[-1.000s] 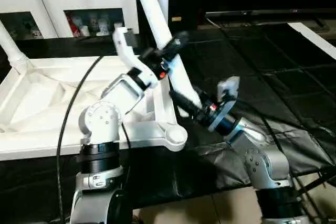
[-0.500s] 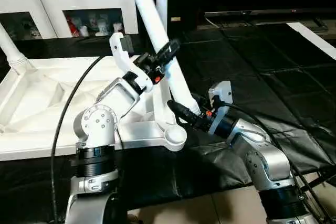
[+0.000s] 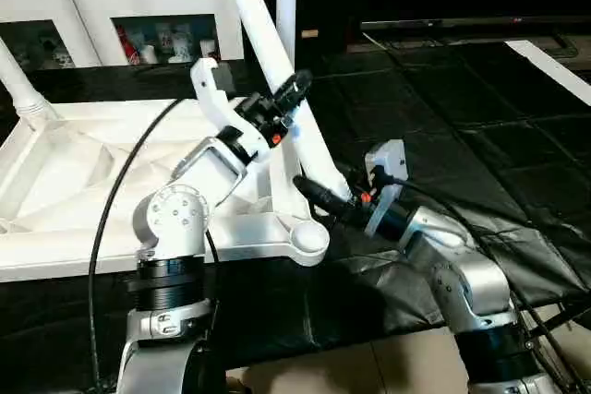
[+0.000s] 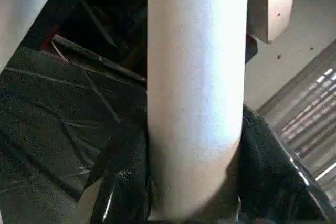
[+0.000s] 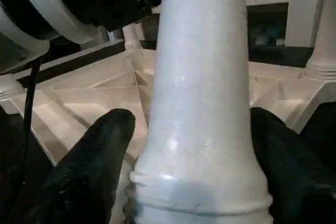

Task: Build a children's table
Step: Pick table leg

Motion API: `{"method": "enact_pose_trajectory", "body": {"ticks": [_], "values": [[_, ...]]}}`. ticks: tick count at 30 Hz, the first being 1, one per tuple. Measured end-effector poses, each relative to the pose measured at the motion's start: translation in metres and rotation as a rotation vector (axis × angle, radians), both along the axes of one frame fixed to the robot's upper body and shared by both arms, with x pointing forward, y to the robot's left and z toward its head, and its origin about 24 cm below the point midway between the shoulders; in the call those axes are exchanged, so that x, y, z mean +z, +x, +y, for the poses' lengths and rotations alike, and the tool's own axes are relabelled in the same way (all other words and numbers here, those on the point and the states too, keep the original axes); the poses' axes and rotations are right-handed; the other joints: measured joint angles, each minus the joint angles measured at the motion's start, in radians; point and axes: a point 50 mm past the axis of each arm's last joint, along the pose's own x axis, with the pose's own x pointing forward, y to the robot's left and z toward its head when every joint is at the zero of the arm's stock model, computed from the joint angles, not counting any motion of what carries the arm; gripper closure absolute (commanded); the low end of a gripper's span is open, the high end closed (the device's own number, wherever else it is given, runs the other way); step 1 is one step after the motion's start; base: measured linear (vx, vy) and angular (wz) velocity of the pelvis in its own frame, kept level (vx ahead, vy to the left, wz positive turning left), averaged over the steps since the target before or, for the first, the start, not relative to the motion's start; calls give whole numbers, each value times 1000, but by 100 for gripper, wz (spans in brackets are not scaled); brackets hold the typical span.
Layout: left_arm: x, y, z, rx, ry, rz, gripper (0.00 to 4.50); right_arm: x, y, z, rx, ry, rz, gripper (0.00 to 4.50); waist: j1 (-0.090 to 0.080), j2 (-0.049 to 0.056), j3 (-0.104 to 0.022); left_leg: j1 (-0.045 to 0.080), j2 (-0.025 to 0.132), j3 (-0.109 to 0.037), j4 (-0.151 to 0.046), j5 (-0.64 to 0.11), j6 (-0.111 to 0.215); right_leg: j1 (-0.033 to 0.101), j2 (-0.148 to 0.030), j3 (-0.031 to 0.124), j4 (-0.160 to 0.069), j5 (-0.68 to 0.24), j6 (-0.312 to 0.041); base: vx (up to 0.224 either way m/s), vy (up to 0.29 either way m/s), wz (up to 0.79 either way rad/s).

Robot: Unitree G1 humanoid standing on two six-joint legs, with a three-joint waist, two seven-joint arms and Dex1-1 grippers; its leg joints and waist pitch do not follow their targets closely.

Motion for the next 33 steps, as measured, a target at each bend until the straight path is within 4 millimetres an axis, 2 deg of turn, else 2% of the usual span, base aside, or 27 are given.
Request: {"method": "enact_pose_trajectory", "body": {"ticks": [4, 6, 10, 19, 22, 28, 33], "values": [[3, 1, 1, 13, 15, -19, 264, 1, 0, 1, 12, 21, -1, 52, 0, 0, 0, 0, 0, 0, 0, 0, 0, 0, 0, 0, 0, 0, 0, 0, 0, 0], [4, 2, 2, 25, 19, -25, 264, 1, 0, 2, 9, 33, 2, 22, 0, 0, 0, 0, 0, 0, 0, 0, 0, 0, 0, 0, 0, 0, 0, 0, 0, 0], [6, 6, 9, 76, 30, -34, 264, -1, -2, 0, 6, 72, 30, 0, 0, 0, 0, 0, 0, 0, 0, 0, 0, 0, 0, 0, 0, 0, 0, 0, 0, 0], [5, 10, 19, 120, 61, -36, 264, -3, -5, -8, 10, 37, 81, 0, 1, 0, 0, 1, 0, -1, 0, 0, 0, 2, 0, 0, -1, 0, 0, 0, 0, 0], [6, 11, 20, 126, 68, -40, 264, -6, -7, -14, 18, 14, 66, 0, 2, 0, 0, 1, 0, -1, 0, 0, 0, 2, 0, 0, -1, 0, 0, 0, 0, 0], [5, 16, 34, 176, 138, -55, 264, -3, -9, -23, 33, -7, 16, 0, 0, 0, 0, 2, 0, -1, 0, 0, 0, 3, 0, 0, -1, 0, 1, 0, 0, 0], [7, 17, 42, 178, 189, -72, 264, 0, -3, -35, -62, -17, -3, 0, 1, 1, 0, 2, 0, -2, 0, 0, 0, 3, 0, 0, -2, 1, 0, 0, 0, 0]]}}
